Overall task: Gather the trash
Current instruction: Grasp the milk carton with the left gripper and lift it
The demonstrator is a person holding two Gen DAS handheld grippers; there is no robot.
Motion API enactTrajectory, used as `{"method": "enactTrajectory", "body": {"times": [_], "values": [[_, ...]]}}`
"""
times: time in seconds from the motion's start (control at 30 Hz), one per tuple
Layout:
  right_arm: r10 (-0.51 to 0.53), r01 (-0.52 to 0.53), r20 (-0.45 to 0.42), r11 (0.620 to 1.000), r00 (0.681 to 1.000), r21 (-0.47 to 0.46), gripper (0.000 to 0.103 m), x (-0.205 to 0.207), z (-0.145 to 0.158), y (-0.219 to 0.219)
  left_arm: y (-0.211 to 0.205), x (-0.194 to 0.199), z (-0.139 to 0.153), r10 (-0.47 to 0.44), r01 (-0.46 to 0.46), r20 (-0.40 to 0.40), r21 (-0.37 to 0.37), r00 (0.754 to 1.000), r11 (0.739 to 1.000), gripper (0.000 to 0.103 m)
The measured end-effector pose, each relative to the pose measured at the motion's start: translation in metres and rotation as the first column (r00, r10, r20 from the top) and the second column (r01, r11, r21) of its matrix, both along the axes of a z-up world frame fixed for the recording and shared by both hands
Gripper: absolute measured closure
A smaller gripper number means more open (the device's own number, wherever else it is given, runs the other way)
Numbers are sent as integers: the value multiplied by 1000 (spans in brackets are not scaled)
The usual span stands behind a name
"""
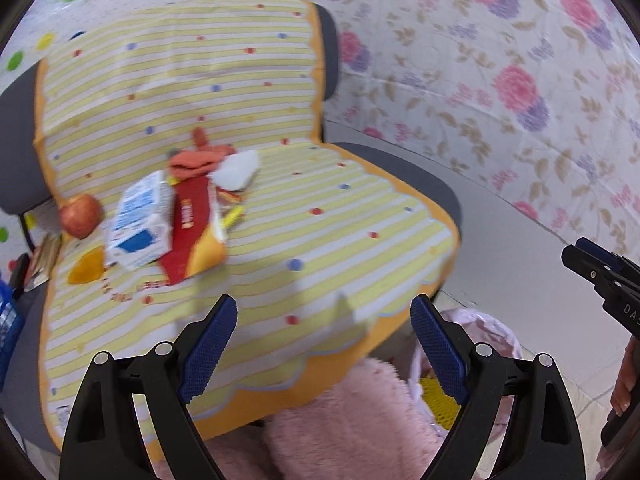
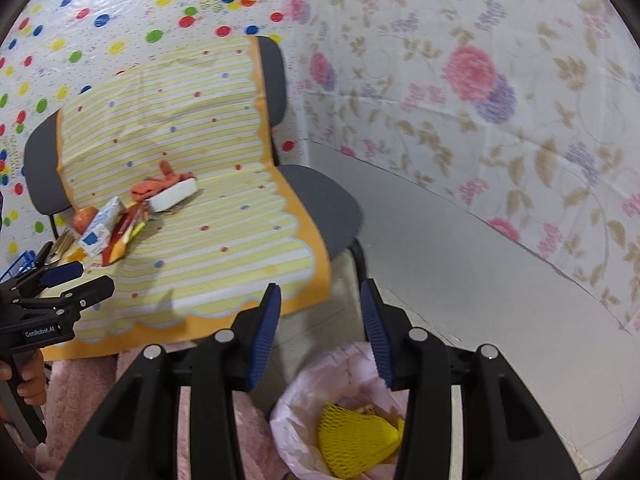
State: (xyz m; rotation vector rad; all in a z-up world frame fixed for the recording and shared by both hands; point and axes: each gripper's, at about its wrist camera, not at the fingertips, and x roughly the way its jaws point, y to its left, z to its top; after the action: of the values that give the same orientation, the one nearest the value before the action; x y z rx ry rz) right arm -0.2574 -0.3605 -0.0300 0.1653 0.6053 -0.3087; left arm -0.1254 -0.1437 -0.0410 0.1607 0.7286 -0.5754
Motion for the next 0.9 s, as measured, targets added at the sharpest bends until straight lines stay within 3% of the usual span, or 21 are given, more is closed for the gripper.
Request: {"method": "enactTrajectory", "body": {"times": [0.2, 0.47, 0.77, 0.9], "values": [[124, -124, 17, 992, 992, 7, 62, 48, 12, 31, 48, 22, 8, 154, -154, 1, 7, 988, 988, 15], [247, -247, 19, 969, 969, -6, 62, 103, 24, 65, 101, 51, 12, 309, -308, -7, 17, 951, 951, 15], [320, -320, 4, 947, 947, -10, 62, 153, 24, 85, 118, 79, 6, 365, -365, -18, 23, 931, 931, 15], [327, -327, 1, 945, 945, 2, 50, 170, 20, 88, 111, 101, -8, 366, -366, -43, 10, 930, 931, 15]]}}
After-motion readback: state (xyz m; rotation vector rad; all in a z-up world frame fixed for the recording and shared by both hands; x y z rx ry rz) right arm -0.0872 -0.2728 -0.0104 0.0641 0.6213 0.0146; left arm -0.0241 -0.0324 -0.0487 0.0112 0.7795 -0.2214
